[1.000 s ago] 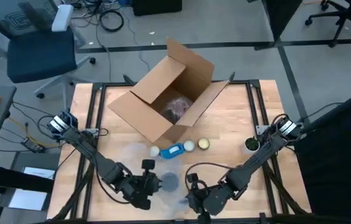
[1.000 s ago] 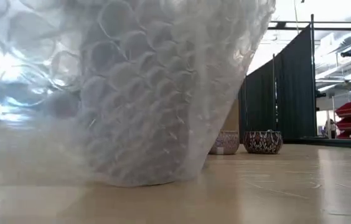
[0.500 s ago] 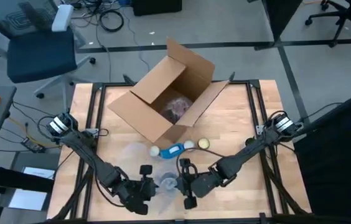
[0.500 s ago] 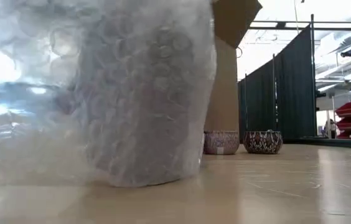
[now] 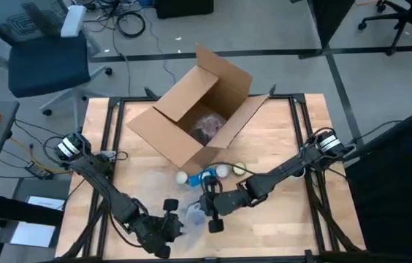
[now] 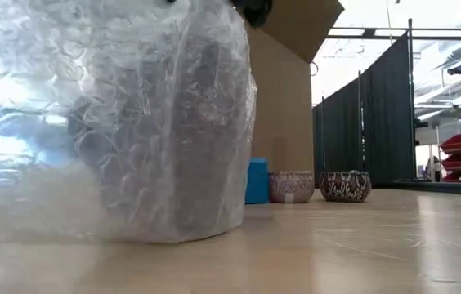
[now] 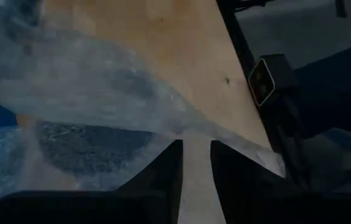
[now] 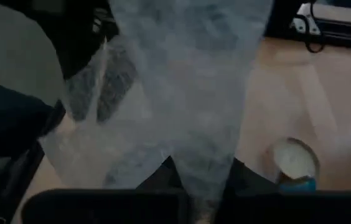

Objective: Wrap mug
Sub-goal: Wrap the purple mug with the bubble wrap

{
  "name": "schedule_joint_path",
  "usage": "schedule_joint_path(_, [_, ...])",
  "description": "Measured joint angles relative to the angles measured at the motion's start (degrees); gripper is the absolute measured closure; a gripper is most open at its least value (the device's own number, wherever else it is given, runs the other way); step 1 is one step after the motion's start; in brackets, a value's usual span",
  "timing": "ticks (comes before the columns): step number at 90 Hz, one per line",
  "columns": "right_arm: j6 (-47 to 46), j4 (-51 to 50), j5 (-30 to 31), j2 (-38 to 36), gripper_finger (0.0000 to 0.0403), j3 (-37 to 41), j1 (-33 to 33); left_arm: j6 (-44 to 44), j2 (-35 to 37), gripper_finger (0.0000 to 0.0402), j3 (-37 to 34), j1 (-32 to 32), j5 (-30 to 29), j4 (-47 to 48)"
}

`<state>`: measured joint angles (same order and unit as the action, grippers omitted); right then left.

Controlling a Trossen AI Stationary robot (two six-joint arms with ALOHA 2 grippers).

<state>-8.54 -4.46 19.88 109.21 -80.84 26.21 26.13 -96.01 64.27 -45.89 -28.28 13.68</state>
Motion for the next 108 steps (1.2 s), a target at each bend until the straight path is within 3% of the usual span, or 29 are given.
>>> schedule_joint_path(30, [1.8,-1.1,0.4,1.4,0.0316,0.1,-0.1,-0.2,0.0,0.0333,0.0,0.0,-0.8,-0.3])
schedule_joint_path(54, [1.8,-2.3,-5.4,4.7,0.0248,0.2,-0.6,-0.5,0.0,0.0333,0.0,0.0,-1.5,-0.5])
schedule_joint_path(78, [2.3,-2.3,-5.1,6.7,0.0245,-0.1,-0.5,-4.5,0.7,0.0333,5.3,0.1,-2.1,6.0])
schedule_joint_path(86, [3.1,-2.5,-6.0,6.7,0.0244,-0.1,-0.6,-8.7,1.1,0.0333,9.2,-0.1,-5.6,7.9])
schedule_joint_path(96, [3.6,-2.4,-6.2,6.7,0.0246,-0.1,-0.6,-16.3,1.1,0.0333,11.0,0.2,-10.4,4.2])
schedule_joint_path(108, [3.7,-1.8,-6.2,6.8,0.0247,0.0,-0.6,-18.5,0.1,0.0333,11.0,2.1,-9.9,3.2])
